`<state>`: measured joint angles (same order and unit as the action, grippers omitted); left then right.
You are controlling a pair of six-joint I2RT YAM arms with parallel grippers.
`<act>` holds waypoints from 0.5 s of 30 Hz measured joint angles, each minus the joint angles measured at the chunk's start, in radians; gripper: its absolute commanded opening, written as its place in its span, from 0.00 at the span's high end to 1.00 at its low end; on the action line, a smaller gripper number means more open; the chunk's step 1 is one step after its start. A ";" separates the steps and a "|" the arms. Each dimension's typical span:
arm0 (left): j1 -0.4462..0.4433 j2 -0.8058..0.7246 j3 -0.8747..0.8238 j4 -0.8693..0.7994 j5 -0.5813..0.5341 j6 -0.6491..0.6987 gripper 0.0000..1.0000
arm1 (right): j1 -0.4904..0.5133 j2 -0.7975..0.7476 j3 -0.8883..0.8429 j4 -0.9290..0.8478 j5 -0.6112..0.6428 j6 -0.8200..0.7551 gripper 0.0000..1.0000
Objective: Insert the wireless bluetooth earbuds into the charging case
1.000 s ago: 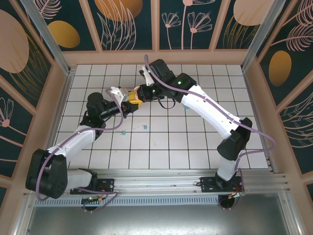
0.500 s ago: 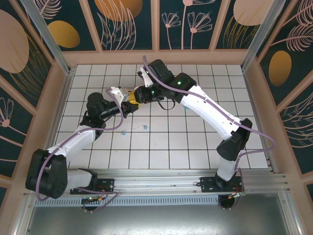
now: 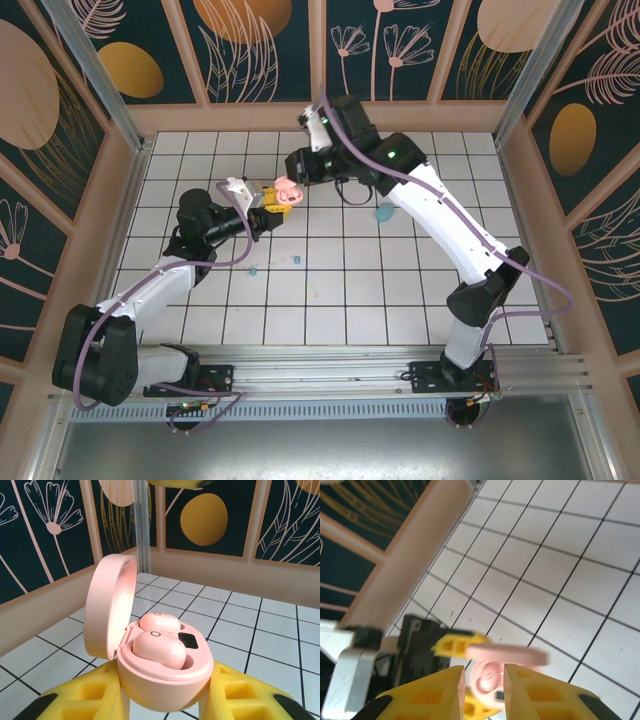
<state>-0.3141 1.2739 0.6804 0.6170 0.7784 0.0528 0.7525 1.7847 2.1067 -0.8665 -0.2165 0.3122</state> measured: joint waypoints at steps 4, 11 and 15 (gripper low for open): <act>0.000 0.000 0.000 0.000 0.010 0.000 0.85 | -0.095 0.011 0.008 0.025 -0.054 -0.001 0.74; 0.000 -0.018 0.000 0.000 0.024 0.000 0.85 | -0.109 0.128 0.083 0.055 -0.177 -0.027 0.74; 0.000 -0.033 0.000 0.000 0.024 0.000 0.86 | -0.103 0.144 0.020 0.065 -0.217 -0.040 0.74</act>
<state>-0.3141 1.2407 0.6807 0.6167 0.8024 0.0525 0.6498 1.9285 2.1265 -0.8013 -0.4339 0.2726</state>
